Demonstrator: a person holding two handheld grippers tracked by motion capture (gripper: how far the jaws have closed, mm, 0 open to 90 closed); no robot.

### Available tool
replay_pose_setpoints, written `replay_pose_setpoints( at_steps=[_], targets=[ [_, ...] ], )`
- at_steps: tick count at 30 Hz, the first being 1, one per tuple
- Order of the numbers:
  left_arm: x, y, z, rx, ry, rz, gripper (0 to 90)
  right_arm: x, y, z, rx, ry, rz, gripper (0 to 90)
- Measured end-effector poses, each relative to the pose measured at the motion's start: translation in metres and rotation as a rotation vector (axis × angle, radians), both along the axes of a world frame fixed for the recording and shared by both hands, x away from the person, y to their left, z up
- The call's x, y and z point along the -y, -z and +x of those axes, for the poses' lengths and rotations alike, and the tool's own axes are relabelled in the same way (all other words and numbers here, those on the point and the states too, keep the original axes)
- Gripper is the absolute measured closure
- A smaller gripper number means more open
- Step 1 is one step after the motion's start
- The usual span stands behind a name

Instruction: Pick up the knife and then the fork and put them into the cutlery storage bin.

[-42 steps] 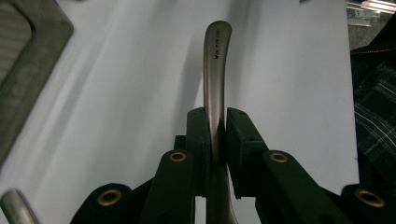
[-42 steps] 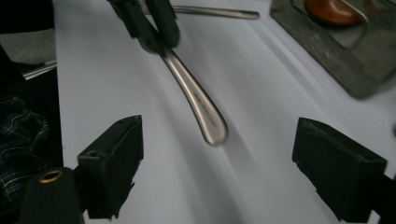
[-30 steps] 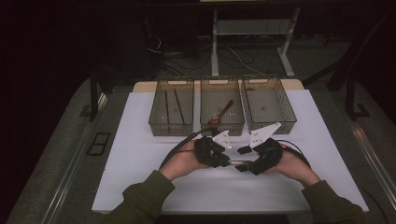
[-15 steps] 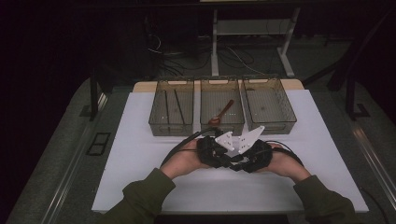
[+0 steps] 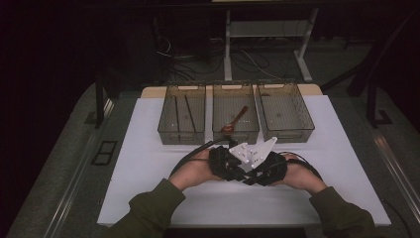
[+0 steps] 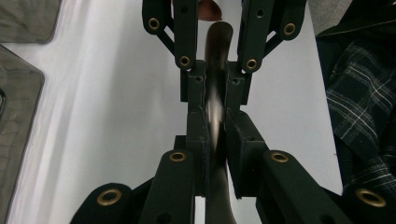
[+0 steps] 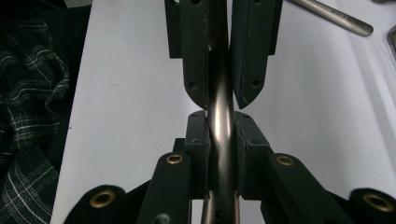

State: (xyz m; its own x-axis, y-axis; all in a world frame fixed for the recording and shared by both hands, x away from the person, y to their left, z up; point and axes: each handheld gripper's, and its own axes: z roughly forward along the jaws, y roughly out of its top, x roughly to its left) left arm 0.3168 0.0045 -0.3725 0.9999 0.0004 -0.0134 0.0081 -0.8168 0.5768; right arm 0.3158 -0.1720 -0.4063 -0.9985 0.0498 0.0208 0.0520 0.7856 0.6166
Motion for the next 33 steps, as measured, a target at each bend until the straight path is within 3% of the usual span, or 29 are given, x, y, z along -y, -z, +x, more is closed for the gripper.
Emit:
replay_pose_setpoints(
  at_steps=[1,5,9,20,26,33],
  targets=[
    [-0.003,-0.002,0.001,0.005,-0.009,-0.018,77.1,0.001,0.000,0.002,0.009,-0.005,0.017,77.1],
    [-0.021,-0.017,0.006,0.020,-0.071,-0.111,68.0,0.010,0.002,0.004,-0.002,0.080,-0.020,77.2],
    [-0.042,-0.024,0.006,0.005,-0.149,-0.185,63.4,0.022,0.004,0.012,0.006,0.103,-0.007,77.2],
    [-0.099,-0.013,0.001,0.015,-0.356,-0.348,50.2,0.063,-0.010,0.022,0.016,0.270,0.037,77.1],
    [-0.125,0.000,-0.006,0.015,-0.444,-0.380,45.4,0.085,-0.024,0.026,0.011,0.374,0.062,77.1],
    [-0.139,0.023,-0.019,0.034,-0.517,-0.398,40.8,0.116,-0.039,0.041,0.028,0.537,0.076,77.1]
  ],
)
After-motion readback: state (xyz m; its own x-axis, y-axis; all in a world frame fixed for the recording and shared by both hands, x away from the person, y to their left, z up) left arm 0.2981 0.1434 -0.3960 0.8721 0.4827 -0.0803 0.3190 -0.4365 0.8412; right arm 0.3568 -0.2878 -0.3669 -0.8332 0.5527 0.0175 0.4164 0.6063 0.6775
